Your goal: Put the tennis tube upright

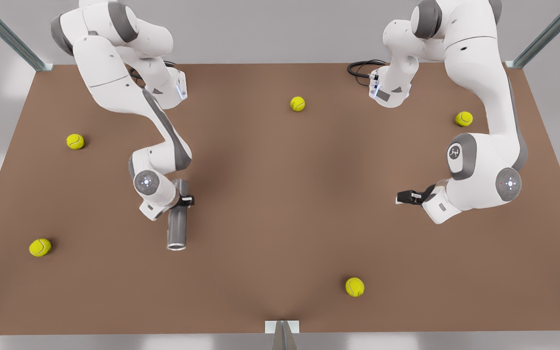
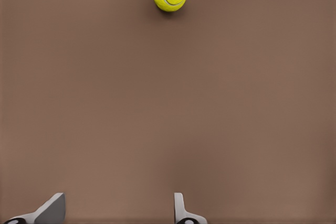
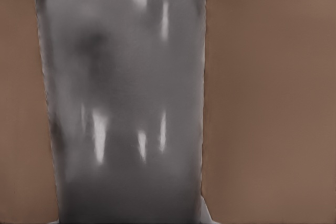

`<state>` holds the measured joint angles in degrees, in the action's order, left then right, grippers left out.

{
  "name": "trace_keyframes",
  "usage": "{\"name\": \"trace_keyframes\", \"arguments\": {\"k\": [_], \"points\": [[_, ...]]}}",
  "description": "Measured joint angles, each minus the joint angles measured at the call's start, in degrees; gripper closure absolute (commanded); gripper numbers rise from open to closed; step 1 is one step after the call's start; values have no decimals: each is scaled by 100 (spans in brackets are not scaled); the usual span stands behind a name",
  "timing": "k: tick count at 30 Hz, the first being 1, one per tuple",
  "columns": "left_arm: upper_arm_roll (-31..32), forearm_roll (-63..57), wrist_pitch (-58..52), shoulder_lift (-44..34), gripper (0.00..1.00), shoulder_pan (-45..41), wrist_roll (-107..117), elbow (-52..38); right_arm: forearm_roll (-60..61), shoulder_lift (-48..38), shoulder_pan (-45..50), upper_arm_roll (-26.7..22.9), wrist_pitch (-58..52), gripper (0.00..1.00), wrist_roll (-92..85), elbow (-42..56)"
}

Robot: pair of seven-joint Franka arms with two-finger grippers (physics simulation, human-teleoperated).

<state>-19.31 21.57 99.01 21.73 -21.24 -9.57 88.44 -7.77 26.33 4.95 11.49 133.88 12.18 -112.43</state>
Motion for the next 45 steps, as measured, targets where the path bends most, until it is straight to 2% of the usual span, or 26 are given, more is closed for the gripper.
{"name": "trace_keyframes", "arguments": {"k": [5, 7, 11, 16, 17, 24, 29, 31, 33, 35, 39, 45], "points": [[-7, 0, -6, 4, 0, 4, 1, 6, -656, 1462, 1581, 2, -954, 35, -1061, 3013], [-21, 0, -15, 4, 0, 7, 2, 14, -820, 1817, 2167, -4, -1235, 35, -1507, 3711], [-20, 18, -35, 1, 0, 7, 7, 22, -1126, 1908, 2980, 9, -1444, 35, -2356, 4044], [1, 106, -27, 99, 0, 7, 27, 20, -1409, 2005, 3239, 2, -1558, 32, -3367, 4068], [4, 233, -20, 157, 0, 7, 31, 19, -1485, 2041, 3276, 3, -1572, 0, -3582, 4074], [95, 1732, -50, 551, 0, 5, 51, -6, -1586, 2014, 3377, 6, -1670, 0, -4838, 4087], [452, 2914, 15, 873, 0, -78, 44, -30, -1339, 937, 2652, -34, -2410, 2, -5021, 4021], [521, 3228, 245, 507, 0, -375, 48, 603, -1287, 504, 2229, -34, -2850, 0, -4750, 3960], [552, 3596, 574, 257, 0, -673, 46, 1182, -1031, 100, 1254, -34, -3157, 0, -4440, 3960], [560, 3816, 824, 266, 0, -762, 38, 1374, -554, -238, 232, -41, -3370, 0, -4080, 3899], [554, 4627, 1135, 497, 0, -722, -130, 1781, 95, -537, -834, -69, -3836, 0, -3285, 3909], [559, 5467, 1595, 742, 0, -785, -574, 2220, 335, -714, -1013, -71, -4407, 0, -2293, 3817]]}}
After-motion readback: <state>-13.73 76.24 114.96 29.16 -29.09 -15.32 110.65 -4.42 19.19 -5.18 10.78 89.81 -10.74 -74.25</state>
